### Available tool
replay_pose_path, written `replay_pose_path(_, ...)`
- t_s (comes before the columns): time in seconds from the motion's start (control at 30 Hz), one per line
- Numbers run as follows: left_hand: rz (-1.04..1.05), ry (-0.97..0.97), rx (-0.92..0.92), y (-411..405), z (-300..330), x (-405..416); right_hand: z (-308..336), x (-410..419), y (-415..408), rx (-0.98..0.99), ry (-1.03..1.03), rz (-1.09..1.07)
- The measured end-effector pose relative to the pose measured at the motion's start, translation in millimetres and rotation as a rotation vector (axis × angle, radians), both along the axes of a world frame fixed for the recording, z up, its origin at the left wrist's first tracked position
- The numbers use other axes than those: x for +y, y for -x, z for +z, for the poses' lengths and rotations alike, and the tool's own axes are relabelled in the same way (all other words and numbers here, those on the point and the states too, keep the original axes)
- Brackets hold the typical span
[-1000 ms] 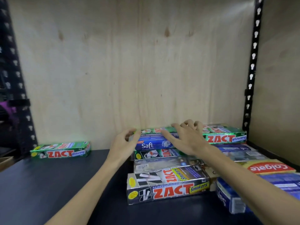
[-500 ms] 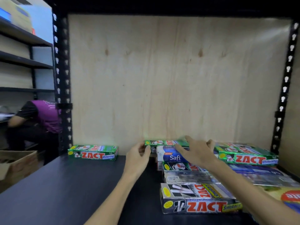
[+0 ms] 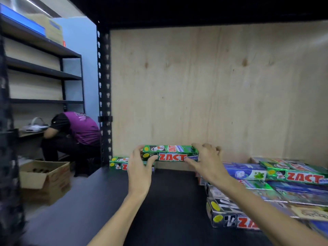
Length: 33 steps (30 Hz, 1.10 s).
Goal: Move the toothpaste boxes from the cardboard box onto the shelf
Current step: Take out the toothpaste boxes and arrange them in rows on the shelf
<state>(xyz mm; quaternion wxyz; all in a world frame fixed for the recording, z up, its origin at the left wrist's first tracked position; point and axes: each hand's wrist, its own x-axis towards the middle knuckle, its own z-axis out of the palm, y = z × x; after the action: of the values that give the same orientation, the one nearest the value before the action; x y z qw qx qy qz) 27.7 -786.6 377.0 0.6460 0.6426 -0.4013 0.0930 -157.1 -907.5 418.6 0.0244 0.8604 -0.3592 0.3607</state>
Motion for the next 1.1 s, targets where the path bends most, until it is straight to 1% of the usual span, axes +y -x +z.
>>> replay_pose_path(0.07, 0.044, -0.075, -0.040, -28.1, -5.3, 21.8, 0.7, 18.0, -20.5, 0.006, 0.016, 0.033)
replay_pose_path(0.17, 0.093, -0.195, -0.083, -62.0, -12.6, 56.9, -7.5, 40.1, -49.1, 0.091, -0.005, 0.092)
replay_pose_path(0.23, 0.115, -0.277, -0.117, -81.3, -15.2, 73.6, -18.5, 50.5, -66.9, 0.140, -0.043, 0.130)
replay_pose_path(0.3, 0.137, -0.423, -0.151, -99.3, -15.7, 82.3, -29.5, 57.7, -83.7, 0.172, -0.098, 0.161)
replay_pose_path(0.37, 0.140, -0.531, -0.146, -113.8, -16.8, 84.5, -36.3, 61.3, -98.6, 0.174, -0.170, 0.188)
replay_pose_path(0.4, 0.133, -0.548, -0.123, -119.2, -17.6, 83.6, -38.3, 61.1, -104.8, 0.161, -0.192, 0.195)
replay_pose_path(0.67, 0.093, -0.610, -0.108, -141.4, -19.2, 63.3, -67.1, 41.9, -129.4, -0.022, -0.248, 0.209)
replay_pose_path(0.87, 0.025, -0.523, 0.008, -155.9, -20.3, 59.6, -78.6, 28.8, -134.8, -0.001, -0.268, 0.167)
replay_pose_path(1.1, 0.020, -0.485, 0.059, -158.1, -26.2, 61.6, -78.4, 31.8, -134.4, 0.000, -0.276, 0.186)
